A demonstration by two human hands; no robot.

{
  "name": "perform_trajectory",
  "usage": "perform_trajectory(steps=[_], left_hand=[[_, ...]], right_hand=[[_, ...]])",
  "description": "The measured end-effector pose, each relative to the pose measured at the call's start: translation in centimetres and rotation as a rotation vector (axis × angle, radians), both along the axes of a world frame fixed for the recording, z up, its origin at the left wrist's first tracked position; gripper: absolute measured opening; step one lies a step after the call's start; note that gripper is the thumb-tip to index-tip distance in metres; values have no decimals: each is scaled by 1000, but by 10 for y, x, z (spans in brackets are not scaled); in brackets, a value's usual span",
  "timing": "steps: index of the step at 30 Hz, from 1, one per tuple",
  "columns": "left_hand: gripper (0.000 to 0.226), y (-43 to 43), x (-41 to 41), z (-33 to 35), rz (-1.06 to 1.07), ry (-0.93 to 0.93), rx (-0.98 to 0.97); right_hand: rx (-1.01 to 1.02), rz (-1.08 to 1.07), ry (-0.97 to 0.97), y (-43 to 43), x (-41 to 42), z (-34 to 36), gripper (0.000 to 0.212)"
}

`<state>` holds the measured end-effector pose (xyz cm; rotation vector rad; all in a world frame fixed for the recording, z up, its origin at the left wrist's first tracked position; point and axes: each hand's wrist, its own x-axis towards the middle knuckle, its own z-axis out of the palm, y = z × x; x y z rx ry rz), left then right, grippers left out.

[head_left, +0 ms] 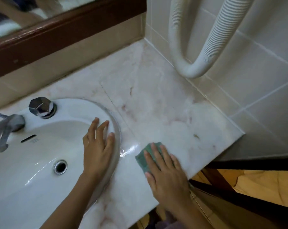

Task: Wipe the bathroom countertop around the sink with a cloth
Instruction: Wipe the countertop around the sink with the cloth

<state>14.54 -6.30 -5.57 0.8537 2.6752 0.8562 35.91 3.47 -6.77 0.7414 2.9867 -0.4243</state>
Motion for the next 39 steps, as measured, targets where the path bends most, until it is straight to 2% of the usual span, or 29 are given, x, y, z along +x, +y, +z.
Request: perform_trajectory(steps=[2,5,9,11,13,15,17,19,21,24,27,31,35,37,39], left_hand=[[53,0,2,1,13,-20,-1],[48,-2,11,8,44,-4,4],[40,-24,46,21,156,-6,58],[40,-48,60,19,162,25,65],[48,-76,70,15,190,63,32],[52,-99,80,12,228,87,-13],[51,-113,89,11,244,76,-38],[48,-121,94,10,217,68,-61],[47,-121,95,11,211,64,-99],[47,-116,96,10,288,51,-105],[48,-114,97,11,310,44,-103],[51,-119,94,11,309,-18,-55],[51,-122,91,12,292,-51,-23],[52,-125,91,12,280,-54,-26],[53,-126,89,10,268,-71,-32]], right_hand=[[58,-137,-53,40,14,-5,61],[74,-313,-83,95,-15,-8,65],[24,-442,-42,98,-86,-13,68],[-6,-375,-8,60,-106,-13,66],[-30,-199,27,7,-95,-10,63],[-58,23,16,-33,-56,-4,61],[-75,166,-20,-34,-11,1,61],[-18,155,-42,-2,16,-1,61],[38,25,-85,37,12,-4,61],[33,-164,-81,71,-37,-8,62],[3,-240,-59,69,-96,-11,59],[-30,-140,0,7,-113,-13,60],[-74,63,-26,-61,-47,-3,62],[-48,179,-52,-60,-9,-3,62],[-27,192,-71,-37,10,-8,62]])
